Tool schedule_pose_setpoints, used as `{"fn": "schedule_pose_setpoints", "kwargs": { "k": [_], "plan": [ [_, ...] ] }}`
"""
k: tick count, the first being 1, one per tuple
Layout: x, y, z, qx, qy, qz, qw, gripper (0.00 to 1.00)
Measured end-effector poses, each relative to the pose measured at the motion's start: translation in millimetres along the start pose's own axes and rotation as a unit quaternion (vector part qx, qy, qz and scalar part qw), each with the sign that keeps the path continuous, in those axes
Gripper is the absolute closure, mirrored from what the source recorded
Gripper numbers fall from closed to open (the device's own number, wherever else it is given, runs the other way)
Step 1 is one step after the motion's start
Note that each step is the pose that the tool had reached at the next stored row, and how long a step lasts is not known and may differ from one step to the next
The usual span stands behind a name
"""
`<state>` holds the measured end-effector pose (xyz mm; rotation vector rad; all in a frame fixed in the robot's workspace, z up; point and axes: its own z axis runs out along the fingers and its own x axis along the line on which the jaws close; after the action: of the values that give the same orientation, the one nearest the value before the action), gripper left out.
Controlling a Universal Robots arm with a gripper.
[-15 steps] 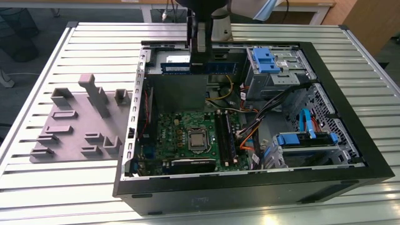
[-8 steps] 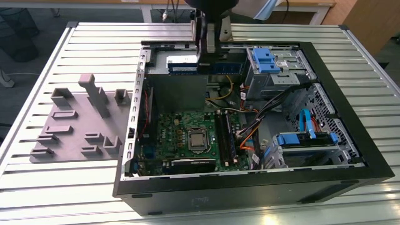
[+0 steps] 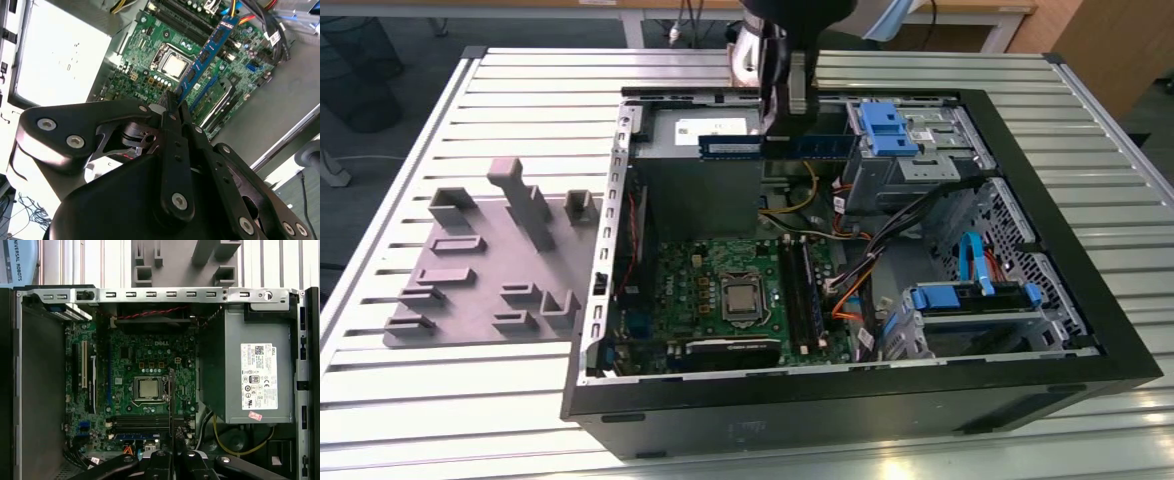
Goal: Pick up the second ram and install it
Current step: 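Pick up the second ram and move it above second insertion slot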
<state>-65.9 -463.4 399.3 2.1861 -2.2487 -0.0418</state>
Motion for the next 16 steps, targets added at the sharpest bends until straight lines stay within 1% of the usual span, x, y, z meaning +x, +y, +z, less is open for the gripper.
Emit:
{"fn": "schedule_pose_setpoints", "kwargs": {
  "k": [7,16],
  "plan": [
    [-0.4,-12.9,0.4,0.0,0.0,0.0,1.0,0.86],
    [-0.9,-33.3,0.8,0.0,0.0001,0.0,1.0,0.86]
  ]
}}
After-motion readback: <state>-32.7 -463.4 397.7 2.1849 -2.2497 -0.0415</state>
